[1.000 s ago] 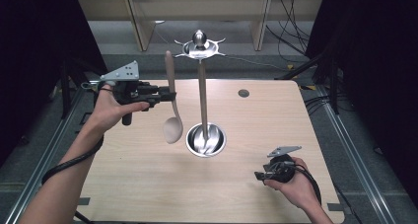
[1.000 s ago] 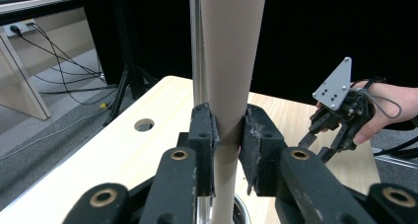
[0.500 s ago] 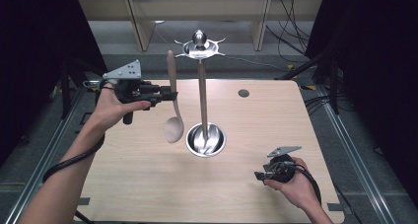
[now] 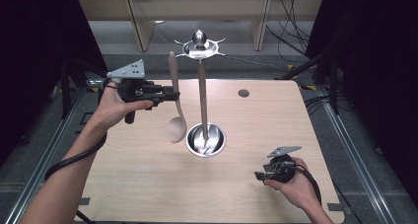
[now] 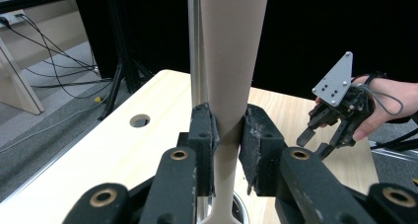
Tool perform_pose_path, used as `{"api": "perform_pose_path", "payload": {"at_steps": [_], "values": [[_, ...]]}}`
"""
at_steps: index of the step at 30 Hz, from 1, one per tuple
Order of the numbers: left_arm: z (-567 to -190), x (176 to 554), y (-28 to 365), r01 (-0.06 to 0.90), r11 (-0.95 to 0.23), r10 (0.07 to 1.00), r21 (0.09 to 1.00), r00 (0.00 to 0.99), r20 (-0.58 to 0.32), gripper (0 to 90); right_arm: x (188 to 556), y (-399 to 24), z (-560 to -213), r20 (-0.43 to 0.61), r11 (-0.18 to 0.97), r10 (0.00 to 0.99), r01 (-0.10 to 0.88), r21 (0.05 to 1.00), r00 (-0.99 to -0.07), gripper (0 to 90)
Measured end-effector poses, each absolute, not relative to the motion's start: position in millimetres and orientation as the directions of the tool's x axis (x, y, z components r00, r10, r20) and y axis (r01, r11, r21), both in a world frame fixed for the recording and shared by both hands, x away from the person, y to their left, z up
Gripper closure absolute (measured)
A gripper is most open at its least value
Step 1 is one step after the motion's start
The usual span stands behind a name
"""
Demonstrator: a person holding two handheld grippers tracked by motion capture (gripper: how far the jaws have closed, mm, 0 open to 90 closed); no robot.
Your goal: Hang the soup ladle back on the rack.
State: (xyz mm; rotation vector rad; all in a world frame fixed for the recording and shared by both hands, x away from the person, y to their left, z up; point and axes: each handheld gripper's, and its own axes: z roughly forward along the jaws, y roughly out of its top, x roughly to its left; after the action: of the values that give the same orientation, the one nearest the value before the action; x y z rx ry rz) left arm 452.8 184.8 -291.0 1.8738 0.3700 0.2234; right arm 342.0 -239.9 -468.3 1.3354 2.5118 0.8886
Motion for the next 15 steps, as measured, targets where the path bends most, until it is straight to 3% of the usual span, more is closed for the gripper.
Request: {"api": "perform_pose_path", "payload": {"at_steps": [15], "values": [[-291.1, 457.9, 177.5, 0.148, -0.31, 0.35, 0.939, 0.936, -0.032, 75.2, 340.0, -238.7, -467.5, 0.146, 0.41, 0.807, 0.72, 0.559, -0.573, 52.7]]}}
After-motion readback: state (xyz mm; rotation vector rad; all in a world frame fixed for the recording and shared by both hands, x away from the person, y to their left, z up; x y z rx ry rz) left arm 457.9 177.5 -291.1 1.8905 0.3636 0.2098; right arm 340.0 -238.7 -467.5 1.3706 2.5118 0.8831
